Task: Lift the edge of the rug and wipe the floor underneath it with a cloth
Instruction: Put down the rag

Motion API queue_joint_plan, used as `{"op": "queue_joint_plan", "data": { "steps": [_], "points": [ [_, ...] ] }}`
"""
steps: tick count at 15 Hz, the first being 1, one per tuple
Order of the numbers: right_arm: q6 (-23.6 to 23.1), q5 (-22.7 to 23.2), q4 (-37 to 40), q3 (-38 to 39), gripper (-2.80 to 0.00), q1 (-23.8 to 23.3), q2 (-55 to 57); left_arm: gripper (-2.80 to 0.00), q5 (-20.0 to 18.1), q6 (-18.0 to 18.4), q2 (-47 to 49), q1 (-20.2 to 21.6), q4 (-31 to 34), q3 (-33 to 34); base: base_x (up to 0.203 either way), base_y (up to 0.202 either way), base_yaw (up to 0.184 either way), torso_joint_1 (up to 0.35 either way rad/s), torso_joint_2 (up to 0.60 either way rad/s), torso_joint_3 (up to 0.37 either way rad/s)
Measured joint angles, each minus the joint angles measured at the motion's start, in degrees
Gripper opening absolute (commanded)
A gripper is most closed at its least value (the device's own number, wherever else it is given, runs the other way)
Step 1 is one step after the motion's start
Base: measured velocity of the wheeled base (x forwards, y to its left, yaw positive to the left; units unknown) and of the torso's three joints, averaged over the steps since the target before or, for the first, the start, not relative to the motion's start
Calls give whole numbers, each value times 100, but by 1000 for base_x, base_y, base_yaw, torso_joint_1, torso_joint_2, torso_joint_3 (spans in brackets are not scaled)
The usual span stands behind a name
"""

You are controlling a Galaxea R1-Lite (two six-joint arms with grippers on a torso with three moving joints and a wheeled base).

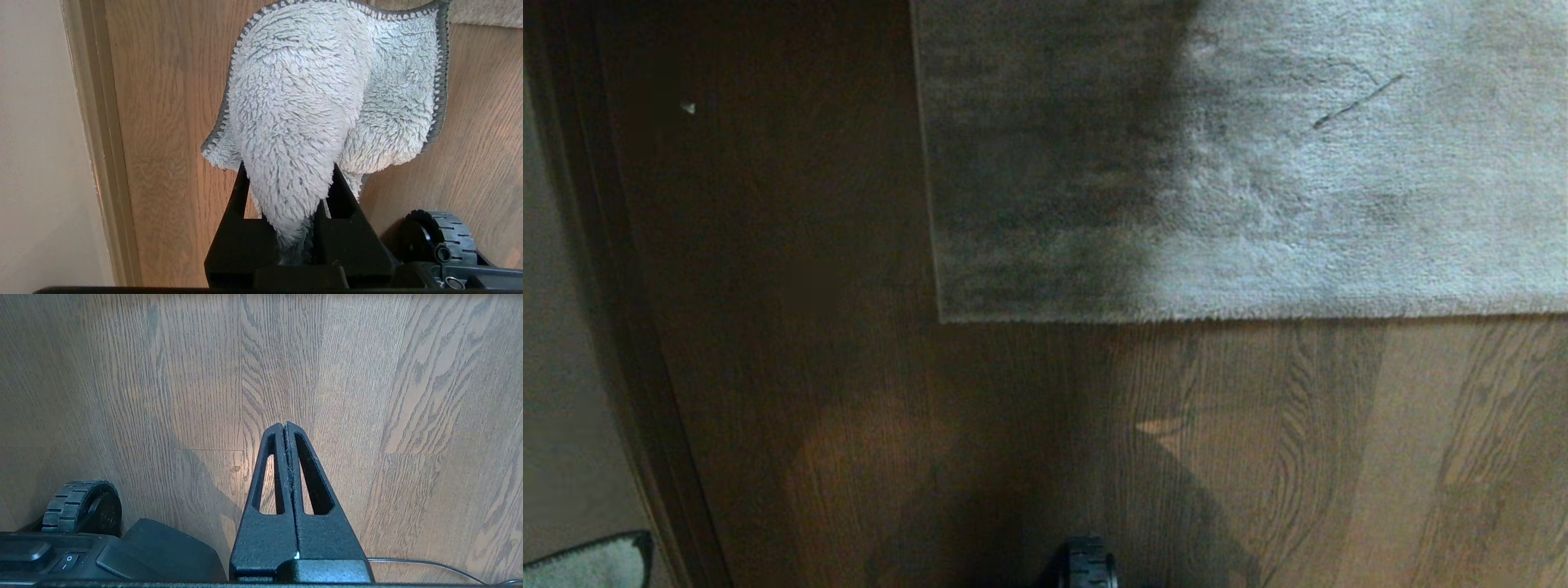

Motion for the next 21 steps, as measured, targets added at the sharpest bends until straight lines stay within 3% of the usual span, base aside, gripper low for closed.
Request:
{"op": "queue_joint_plan", "data": {
  "steps": [5, 11, 15, 21],
  "points": [
    [0, 0, -2, 0, -280, 0, 0, -280, -90, 128, 131, 1, 88, -128, 0, 0, 0, 0, 0, 0],
    [-1, 0, 0, 0, -280, 0, 2, -280, -373, 115, 1387, -255, -19, -552, 0, 0, 0, 0, 0, 0],
    [2, 0, -2, 0, -280, 0, 2, -280, -359, 10, 2617, -399, -694, -630, 0, 0, 0, 0, 0, 0],
    [0, 0, 0, 0, -280, 0, 2, -280, -349, -36, 4984, -280, -2538, -685, 0, 0, 0, 0, 0, 0]
  ]
}}
